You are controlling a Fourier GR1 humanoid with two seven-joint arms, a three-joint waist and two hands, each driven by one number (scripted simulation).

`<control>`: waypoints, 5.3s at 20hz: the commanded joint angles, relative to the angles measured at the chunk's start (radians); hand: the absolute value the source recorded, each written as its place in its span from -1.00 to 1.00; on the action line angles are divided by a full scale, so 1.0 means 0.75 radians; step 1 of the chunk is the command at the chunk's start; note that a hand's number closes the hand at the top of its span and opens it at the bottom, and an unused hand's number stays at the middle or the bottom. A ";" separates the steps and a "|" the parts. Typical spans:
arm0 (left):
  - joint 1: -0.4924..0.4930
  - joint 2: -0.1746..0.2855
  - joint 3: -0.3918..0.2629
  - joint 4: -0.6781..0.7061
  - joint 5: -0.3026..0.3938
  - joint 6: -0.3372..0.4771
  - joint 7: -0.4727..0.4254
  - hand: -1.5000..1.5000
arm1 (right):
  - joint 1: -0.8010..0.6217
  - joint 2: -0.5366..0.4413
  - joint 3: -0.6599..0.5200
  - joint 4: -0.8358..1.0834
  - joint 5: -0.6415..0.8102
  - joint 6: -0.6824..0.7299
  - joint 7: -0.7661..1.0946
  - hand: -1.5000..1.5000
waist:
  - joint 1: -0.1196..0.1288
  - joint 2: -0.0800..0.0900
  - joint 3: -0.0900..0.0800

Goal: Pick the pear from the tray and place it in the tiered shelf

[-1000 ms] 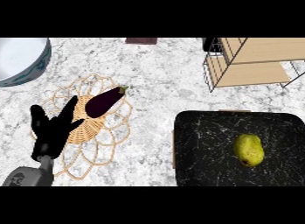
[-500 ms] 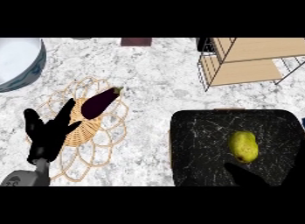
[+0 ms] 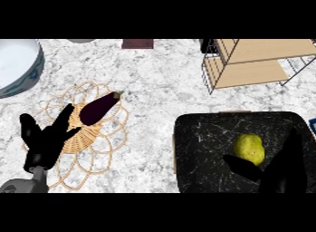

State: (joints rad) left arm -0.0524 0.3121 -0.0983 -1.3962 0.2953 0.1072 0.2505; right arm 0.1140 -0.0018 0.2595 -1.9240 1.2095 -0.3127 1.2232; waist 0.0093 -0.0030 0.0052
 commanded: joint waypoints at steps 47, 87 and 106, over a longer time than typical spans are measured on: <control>0.097 -0.073 0.097 0.014 -0.074 -0.063 0.010 0.00 | -0.638 -0.486 -0.173 -0.589 -1.069 0.955 -0.516 1.00 | -0.028 -0.004 -0.008; -0.039 -0.094 0.155 0.115 -0.137 -0.123 -0.013 0.00 | -1.810 -0.883 -0.512 1.401 -1.018 0.880 -1.322 1.00 | 0.029 0.018 -0.008; -0.036 -0.122 0.159 0.041 -0.151 -0.101 0.122 0.00 | -1.983 -0.890 -0.478 1.816 -0.838 0.779 -1.675 1.00 | 0.017 0.014 -0.008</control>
State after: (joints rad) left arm -0.0687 0.2200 0.0102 -1.4007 0.1630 0.0406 0.2863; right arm -1.3502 -0.6534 -0.1241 -0.5885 0.5433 0.2589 -0.0093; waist 0.0269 0.0028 0.0061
